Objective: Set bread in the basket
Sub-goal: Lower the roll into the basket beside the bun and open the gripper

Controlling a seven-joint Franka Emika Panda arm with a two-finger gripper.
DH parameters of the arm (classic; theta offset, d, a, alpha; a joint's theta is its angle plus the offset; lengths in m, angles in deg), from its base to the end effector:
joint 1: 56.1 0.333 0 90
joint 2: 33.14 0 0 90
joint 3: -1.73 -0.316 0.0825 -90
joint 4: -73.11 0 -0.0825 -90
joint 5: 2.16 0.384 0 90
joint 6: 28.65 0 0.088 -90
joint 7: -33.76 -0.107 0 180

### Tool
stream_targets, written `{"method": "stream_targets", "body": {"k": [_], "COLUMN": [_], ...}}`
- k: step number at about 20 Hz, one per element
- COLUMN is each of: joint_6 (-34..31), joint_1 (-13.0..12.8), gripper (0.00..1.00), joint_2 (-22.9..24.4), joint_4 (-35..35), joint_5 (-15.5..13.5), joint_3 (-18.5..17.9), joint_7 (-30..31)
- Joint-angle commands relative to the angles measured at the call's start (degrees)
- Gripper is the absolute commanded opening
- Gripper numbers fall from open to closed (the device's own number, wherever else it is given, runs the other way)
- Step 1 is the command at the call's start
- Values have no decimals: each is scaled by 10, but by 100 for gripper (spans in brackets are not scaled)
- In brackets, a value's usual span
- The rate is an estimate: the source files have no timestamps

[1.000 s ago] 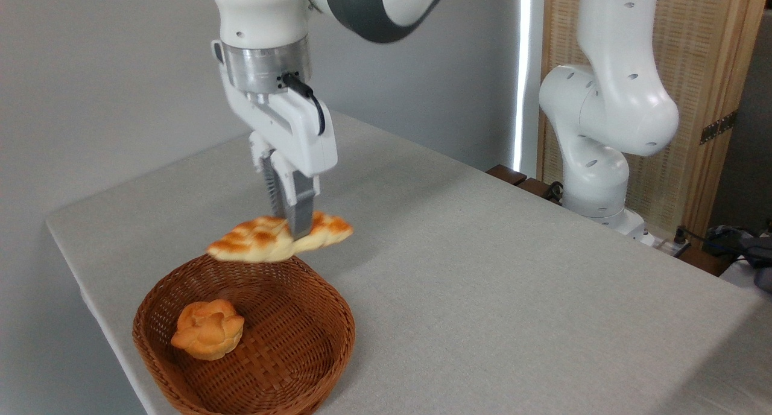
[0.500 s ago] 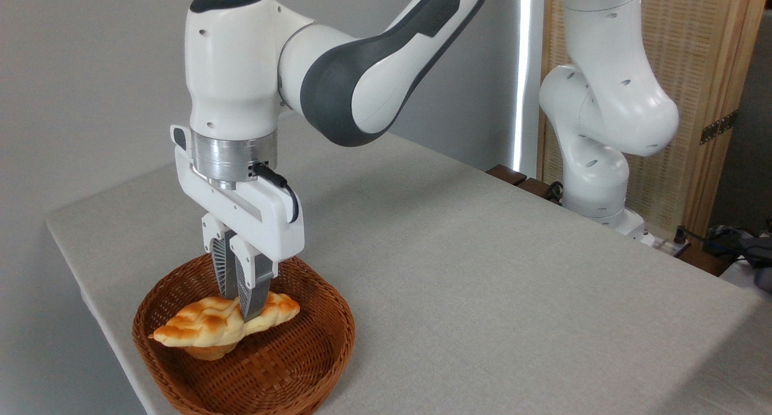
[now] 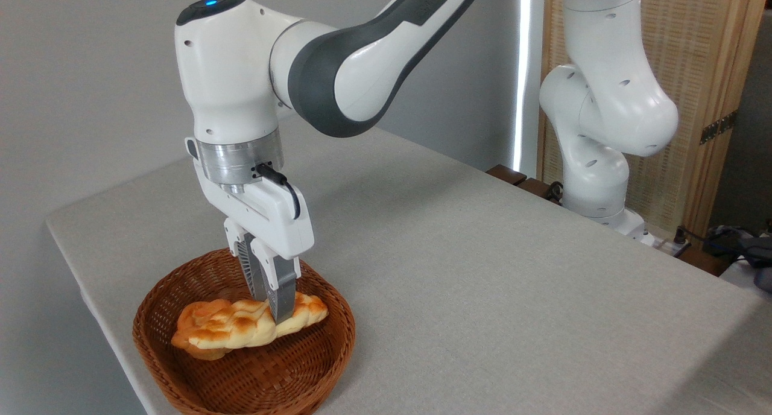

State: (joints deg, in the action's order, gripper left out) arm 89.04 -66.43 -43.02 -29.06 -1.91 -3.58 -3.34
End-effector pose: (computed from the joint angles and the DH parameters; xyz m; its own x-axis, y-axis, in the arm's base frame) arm 0.6178 -0.0570 0.4651 0.7357 -0.6740 0.0669 -0.6698 -0.7387 -0.0756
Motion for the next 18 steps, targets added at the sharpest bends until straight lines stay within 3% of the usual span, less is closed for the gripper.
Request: {"method": "stream_targets", "body": {"k": [1, 3, 14, 18], "joint_6": [-20, -20, -17, -18], "joint_1": [0, 0, 3, 4], "gripper": [86, 100, 100, 100], "joint_2": [7, 7, 14, 40], "joint_4": [4, 5, 7, 8], "joint_5": [8, 8, 6, -2], "joint_3": [-1, -3, -7, -7], "joint_7": [-3, -3, -5, 4]}}
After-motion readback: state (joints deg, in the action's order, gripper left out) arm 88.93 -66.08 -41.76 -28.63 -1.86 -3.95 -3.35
